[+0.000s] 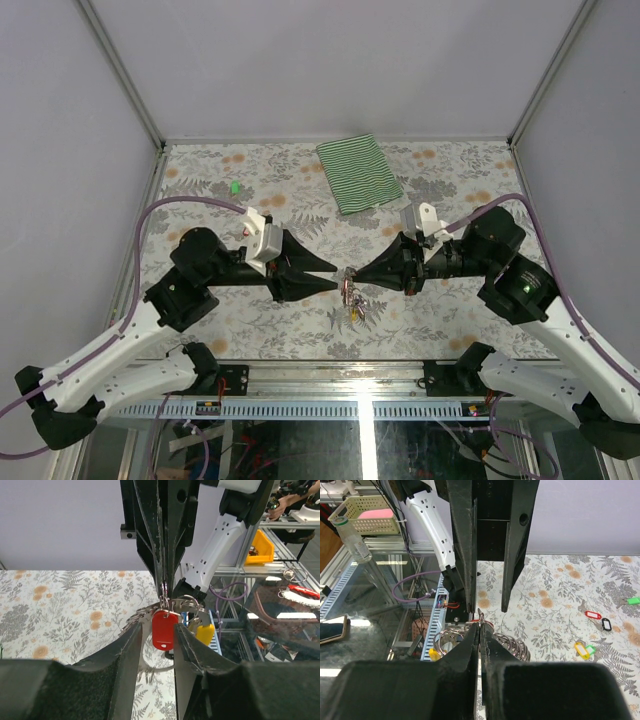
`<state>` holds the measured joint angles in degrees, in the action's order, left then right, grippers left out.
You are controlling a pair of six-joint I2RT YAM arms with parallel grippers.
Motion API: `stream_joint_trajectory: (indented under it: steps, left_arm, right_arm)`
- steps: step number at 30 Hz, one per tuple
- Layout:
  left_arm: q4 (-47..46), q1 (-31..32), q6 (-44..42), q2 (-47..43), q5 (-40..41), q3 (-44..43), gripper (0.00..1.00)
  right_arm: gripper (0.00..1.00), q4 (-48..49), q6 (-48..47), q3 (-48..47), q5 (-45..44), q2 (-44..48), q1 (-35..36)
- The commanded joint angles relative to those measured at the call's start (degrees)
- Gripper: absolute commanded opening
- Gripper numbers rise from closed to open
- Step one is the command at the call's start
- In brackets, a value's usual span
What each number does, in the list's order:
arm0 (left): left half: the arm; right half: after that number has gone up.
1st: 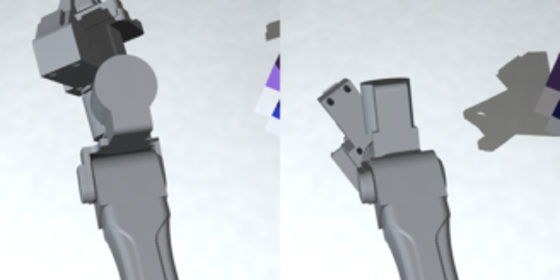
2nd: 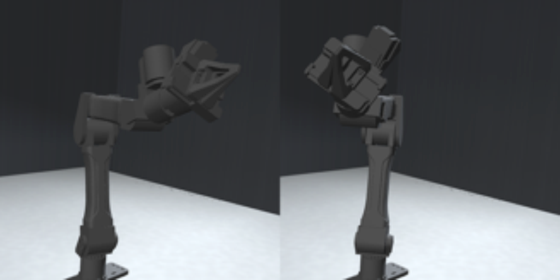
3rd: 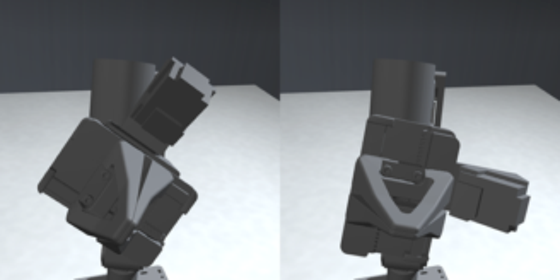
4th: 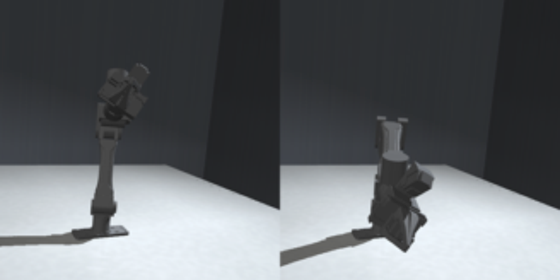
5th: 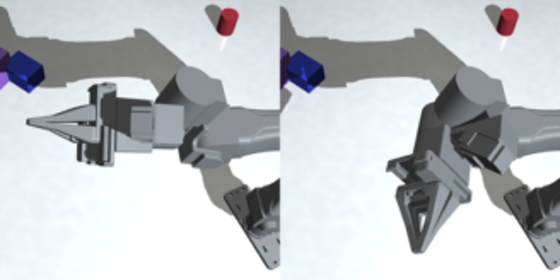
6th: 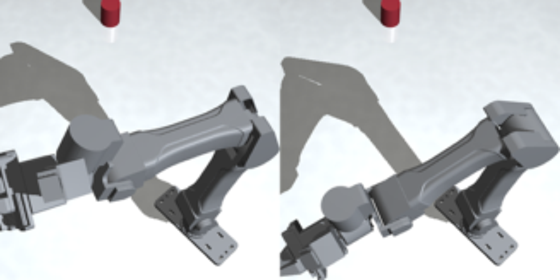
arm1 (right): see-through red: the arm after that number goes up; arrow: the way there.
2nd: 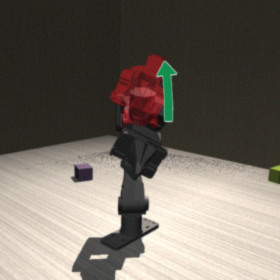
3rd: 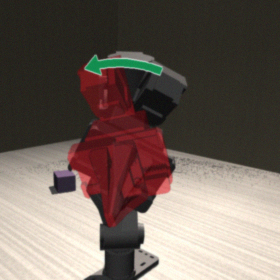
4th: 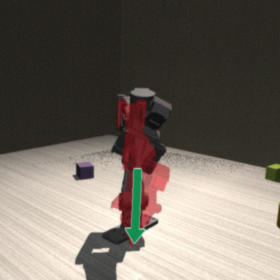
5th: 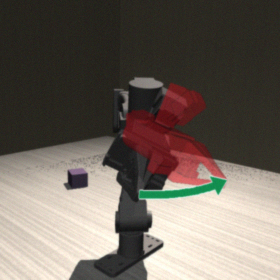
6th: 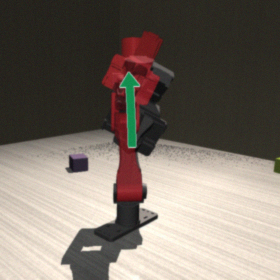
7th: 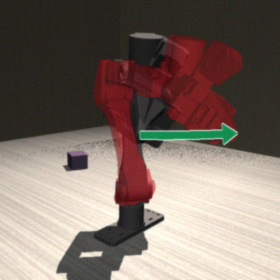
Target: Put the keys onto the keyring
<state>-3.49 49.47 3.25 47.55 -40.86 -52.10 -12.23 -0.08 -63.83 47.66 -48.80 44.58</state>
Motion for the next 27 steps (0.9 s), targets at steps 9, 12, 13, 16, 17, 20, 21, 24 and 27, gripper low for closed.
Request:
stream_joint_trajectory:
  steps: [9, 12, 13, 16, 17, 20, 21, 24, 27]
  left_arm:
    - [-12.1, 0.29, 4.28, -0.16, -0.94, 0.59, 0.33]
    - [-12.48, 0.28, 4.72, 0.29, -1.45, 0.46, 0.33]
    - [-12.46, 0.27, 4.79, 0.49, -1.43, 0.43, 0.33]
    - [-12.42, 0.27, 4.97, 0.87, -1.36, 0.49, 0.33]
    - [-12.38, 0.27, 5.01, 1.0, -1.36, 0.55, 0.33]
    - [-12.38, 0.32, 5.32, 1.74, -1.34, 0.48, 0.33]
    - [-12.36, 0.36, 5.36, 1.9, -1.38, 0.5, 0.33]
    - [-12.29, 0.41, 5.37, 2.22, -1.48, 0.5, 0.31]
    - [-12.17, 0.5, 5.13, 2.28, -1.48, 0.46, 0.24]
  right_arm:
    - [0.0, 7.04, 2.69, 0.27, 1.26, 0.71, -0.15]
    - [0.0, 7.27, 2.8, 0.28, 1.04, 0.81, -0.12]
    - [0.0, 7.26, 2.76, 0.29, 1.08, 0.81, -0.18]
    - [0.0, 7.47, 2.89, 0.35, 1.08, 0.89, -0.1]
    - [0.0, 7.56, 2.88, 0.37, 1.04, 0.89, -0.18]
    - [0.0, 7.8, 3.1, 0.39, 1.05, 0.98, -0.13]
    - [0.0, 7.9, 3.07, 0.5, 1.04, 0.99, -0.13]
    - [0.0, 8.27, 3.17, 0.42, 1.03, 1.05, -0.12]
    - [0.0, 8.37, 3.2, 0.46, 0.87, 1.18, -0.18]
